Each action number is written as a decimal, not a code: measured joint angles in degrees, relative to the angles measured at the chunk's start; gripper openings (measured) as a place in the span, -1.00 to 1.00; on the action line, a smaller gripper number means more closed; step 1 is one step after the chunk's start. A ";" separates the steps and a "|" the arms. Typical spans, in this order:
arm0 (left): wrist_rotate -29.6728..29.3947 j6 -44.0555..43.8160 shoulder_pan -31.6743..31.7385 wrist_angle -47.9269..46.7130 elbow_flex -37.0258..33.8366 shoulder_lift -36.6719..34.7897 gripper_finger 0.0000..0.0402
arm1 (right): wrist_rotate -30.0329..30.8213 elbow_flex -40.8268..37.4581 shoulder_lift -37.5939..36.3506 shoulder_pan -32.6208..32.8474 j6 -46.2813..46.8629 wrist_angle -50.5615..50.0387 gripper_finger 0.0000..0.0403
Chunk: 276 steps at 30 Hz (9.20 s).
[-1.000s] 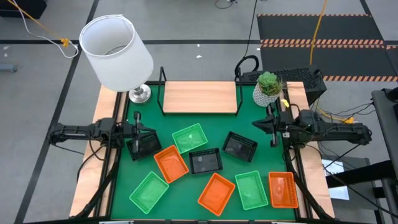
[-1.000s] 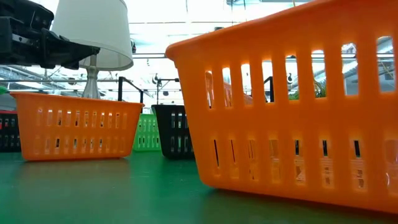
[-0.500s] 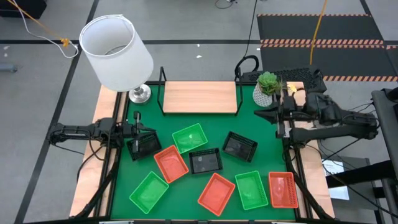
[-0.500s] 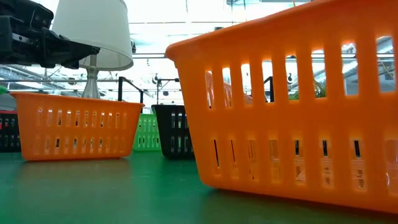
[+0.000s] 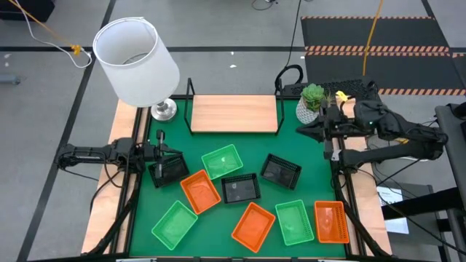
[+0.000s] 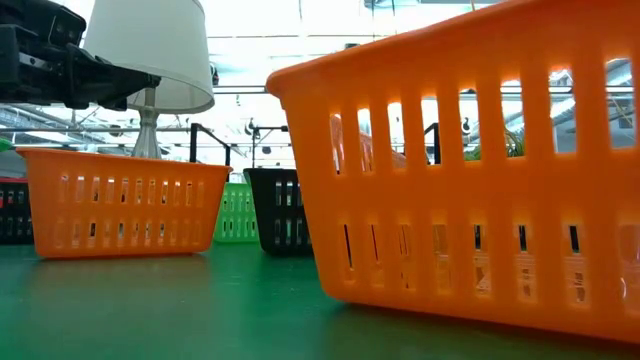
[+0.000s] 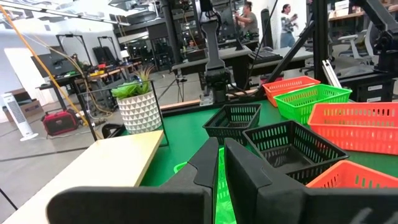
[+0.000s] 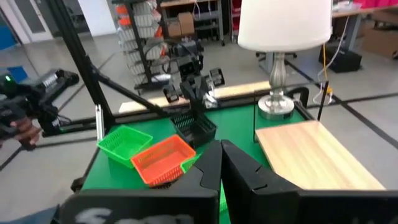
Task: Stack baskets on shelf by color
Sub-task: Put the right black bin on the shelf
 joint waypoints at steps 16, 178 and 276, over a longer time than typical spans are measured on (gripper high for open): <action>0.02 -10.76 -0.04 7.62 0.12 -0.02 -0.85 | 0.00 -0.02 1.00 0.00 -0.17 -3.21 -1.00; -7.02 -3.26 -6.80 -22.60 52.06 56.96 -0.86 | 27.81 44.08 51.35 13.72 -4.47 -46.82 -0.96; -7.04 -1.73 -6.80 -22.63 52.06 56.96 -0.86 | 14.51 20.59 60.69 -17.51 -24.28 -19.83 -0.93</action>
